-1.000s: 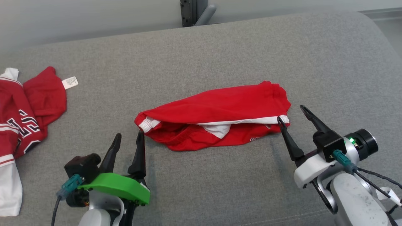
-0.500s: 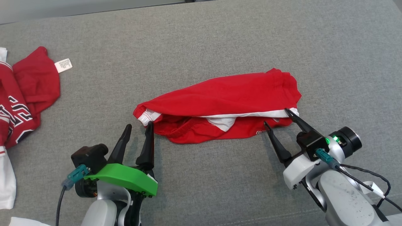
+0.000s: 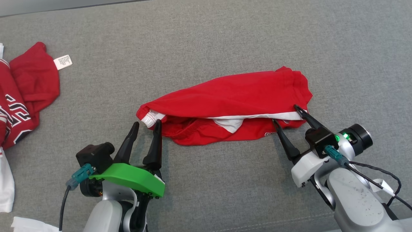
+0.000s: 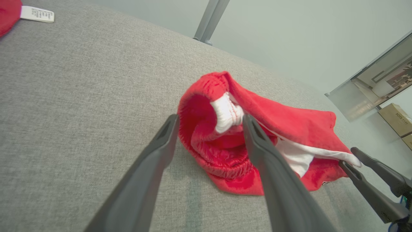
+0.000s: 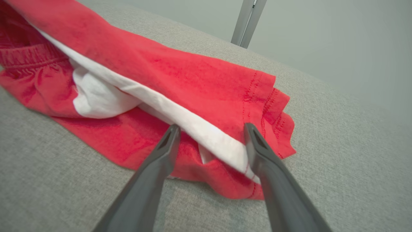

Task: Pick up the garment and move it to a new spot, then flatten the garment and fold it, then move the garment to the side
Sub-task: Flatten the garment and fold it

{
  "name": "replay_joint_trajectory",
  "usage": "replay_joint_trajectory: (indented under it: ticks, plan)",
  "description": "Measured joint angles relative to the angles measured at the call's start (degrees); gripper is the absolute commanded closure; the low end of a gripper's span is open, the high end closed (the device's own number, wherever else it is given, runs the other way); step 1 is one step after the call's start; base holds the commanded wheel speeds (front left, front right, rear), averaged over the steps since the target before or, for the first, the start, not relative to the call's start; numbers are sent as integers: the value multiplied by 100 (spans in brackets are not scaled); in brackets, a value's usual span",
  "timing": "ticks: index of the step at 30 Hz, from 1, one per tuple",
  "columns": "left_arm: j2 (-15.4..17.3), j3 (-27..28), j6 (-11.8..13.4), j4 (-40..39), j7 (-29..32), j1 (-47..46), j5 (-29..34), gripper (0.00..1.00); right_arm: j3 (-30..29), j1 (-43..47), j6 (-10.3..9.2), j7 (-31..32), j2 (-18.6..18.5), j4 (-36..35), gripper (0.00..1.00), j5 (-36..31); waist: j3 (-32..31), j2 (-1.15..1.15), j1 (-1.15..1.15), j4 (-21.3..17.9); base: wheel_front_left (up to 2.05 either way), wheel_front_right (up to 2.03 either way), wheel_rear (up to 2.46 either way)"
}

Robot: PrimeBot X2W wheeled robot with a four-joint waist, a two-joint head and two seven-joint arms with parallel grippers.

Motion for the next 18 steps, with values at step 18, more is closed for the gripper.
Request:
replay_joint_trajectory:
  ticks: [18]
  plan:
    - [49, -43, -3, -213, 88, -82, -94, 0, -179, -24, 0, -2, 14, -192, 0, -15, 69, 0, 0, -53, 0, 0, 0]
